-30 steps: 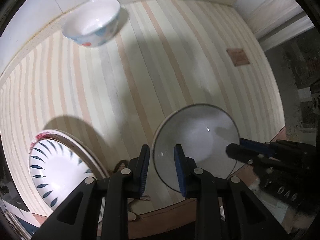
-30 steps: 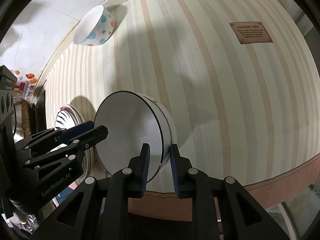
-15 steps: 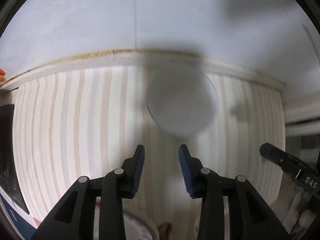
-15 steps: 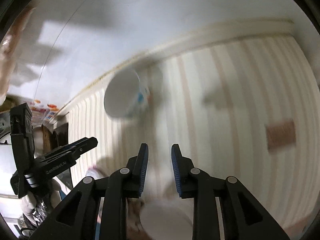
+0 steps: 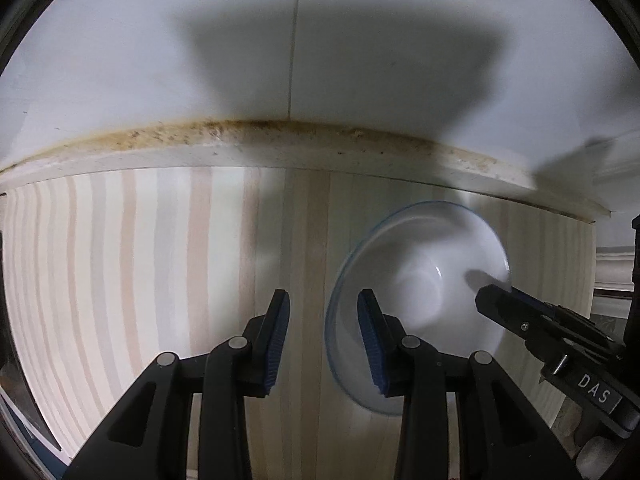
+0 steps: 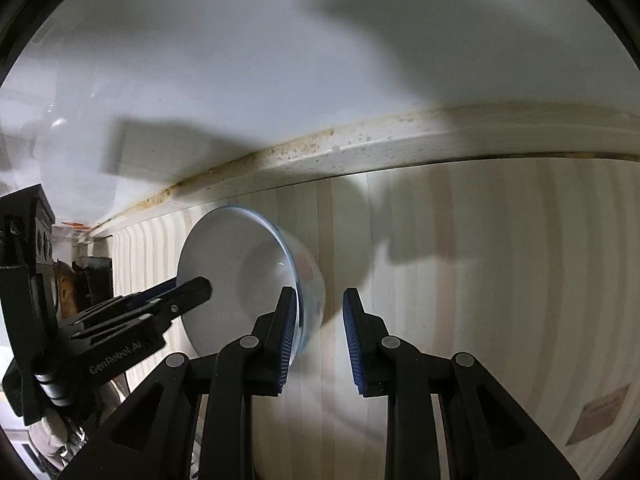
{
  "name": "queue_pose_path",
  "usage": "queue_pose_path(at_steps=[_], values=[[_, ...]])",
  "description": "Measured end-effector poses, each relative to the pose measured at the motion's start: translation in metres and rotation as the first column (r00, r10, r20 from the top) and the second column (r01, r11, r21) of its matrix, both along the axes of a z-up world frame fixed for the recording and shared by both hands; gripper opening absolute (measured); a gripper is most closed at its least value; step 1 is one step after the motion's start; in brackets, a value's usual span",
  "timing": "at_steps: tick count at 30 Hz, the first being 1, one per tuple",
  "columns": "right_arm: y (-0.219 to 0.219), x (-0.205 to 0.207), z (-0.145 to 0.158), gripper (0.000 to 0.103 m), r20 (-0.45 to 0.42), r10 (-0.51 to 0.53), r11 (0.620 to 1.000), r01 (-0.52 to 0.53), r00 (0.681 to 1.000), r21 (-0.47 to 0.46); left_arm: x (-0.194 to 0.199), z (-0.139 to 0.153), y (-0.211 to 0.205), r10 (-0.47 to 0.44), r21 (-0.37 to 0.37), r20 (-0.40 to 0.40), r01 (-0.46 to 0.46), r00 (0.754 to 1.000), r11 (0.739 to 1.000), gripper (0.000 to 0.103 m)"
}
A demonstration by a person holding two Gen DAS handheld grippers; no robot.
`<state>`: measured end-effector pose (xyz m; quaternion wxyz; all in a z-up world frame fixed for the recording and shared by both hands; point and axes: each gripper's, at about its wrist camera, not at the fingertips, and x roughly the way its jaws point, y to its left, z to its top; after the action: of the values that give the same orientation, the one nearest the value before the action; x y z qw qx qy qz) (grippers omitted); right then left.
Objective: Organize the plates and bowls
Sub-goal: 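Grasp the rim of the blue-dotted bowl with both grippers, then lift the blue-dotted bowl and lower it onto the nested white bowls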
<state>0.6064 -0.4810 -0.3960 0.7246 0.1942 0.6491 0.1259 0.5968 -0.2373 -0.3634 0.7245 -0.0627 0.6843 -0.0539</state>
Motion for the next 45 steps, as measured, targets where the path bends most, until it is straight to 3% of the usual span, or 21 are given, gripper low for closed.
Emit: queue_pose_path(at_steps=[4,10,12,18,35,45], values=[[0.005,0.007,-0.010,0.026,-0.018,0.011,1.000,-0.011,1.000,-0.011,0.007,-0.009,0.002,-0.002,-0.011,-0.017,0.002,1.000,1.000,0.031],[0.014,0.006,-0.015,0.022,-0.014,0.042,0.998,-0.043,0.999,-0.040,0.015,-0.026,-0.008,-0.012,-0.035,-0.039,0.010,0.999,0.999,0.012],[0.019,0.005,-0.016,0.014,-0.010,0.047,0.998,-0.047,0.999,-0.048,0.015,-0.028,-0.011,-0.016,-0.037,-0.033,0.015,0.999,0.999,0.011],[0.025,0.006,-0.015,0.013,0.005,0.058,0.996,-0.057,0.998,-0.068,0.007,-0.027,-0.021,-0.026,-0.032,-0.018,0.025,0.999,0.999,0.010],[0.024,-0.006,0.008,0.012,0.034,0.063,0.995,-0.060,0.997,-0.081,-0.013,0.007,-0.021,-0.061,-0.034,0.022,0.062,0.998,0.998,0.010],[0.007,-0.059,0.050,0.012,0.073,0.027,0.998,-0.022,0.997,-0.067,-0.058,0.049,-0.036,-0.120,-0.047,0.066,0.123,0.991,0.991,0.010]])
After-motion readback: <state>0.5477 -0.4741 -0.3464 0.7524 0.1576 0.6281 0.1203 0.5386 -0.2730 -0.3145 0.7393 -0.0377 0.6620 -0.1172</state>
